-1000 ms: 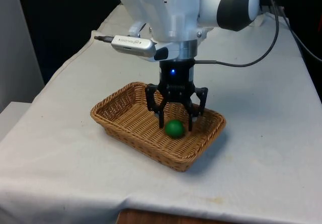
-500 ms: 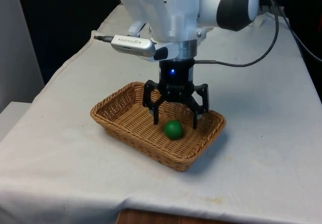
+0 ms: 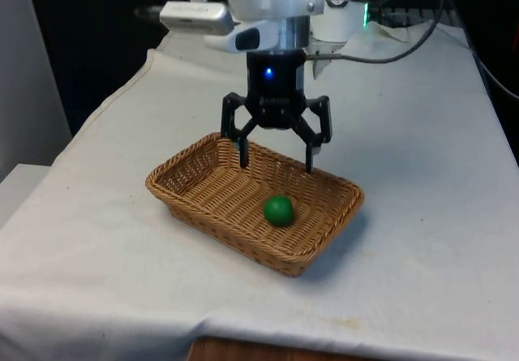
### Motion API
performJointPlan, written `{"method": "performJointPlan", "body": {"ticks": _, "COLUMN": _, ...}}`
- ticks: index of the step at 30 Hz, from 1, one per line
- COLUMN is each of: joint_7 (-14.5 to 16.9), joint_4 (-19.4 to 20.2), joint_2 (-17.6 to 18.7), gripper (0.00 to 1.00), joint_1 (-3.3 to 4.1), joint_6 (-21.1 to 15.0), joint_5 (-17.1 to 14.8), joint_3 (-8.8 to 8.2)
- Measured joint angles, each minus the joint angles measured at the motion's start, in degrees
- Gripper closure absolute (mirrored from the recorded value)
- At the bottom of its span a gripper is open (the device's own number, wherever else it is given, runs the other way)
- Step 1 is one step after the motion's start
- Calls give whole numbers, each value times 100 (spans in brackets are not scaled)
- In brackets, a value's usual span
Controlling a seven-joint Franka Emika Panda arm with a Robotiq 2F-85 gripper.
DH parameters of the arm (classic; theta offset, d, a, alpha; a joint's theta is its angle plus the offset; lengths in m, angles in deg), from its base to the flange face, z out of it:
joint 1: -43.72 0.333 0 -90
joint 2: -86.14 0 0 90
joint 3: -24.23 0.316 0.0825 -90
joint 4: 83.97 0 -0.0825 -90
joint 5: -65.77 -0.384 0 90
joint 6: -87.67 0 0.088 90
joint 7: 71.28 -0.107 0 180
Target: Pick up the ball and place it into the basket.
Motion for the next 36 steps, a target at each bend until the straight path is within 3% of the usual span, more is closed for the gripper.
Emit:
{"method": "performJointPlan", "body": {"ticks": 16, "joint_7": 29, "joint_4": 642, "joint_2": -985, "gripper": 0, "joint_1": 138, "joint_6": 115, "joint_5": 584, "joint_3": -57}}
{"method": "performJointPlan", "body": {"ticks": 26, "joint_7": 539, "joint_4": 733, "joint_2": -1369, "gripper": 0, "joint_1": 143, "joint_6": 195, "joint_5": 647, "joint_3": -69}}
{"method": "performJointPlan", "body": {"ticks": 33, "joint_7": 722, "joint_4": 745, "joint_2": -1490, "gripper": 0, "joint_1": 160, "joint_6": 241, "joint_5": 676, "joint_3": -74}}
{"method": "performJointPlan", "body": {"ticks": 36, "joint_7": 728, "joint_4": 773, "joint_2": -1553, "gripper": 0, "joint_1": 189, "joint_6": 246, "joint_5": 871, "joint_3": -74}}
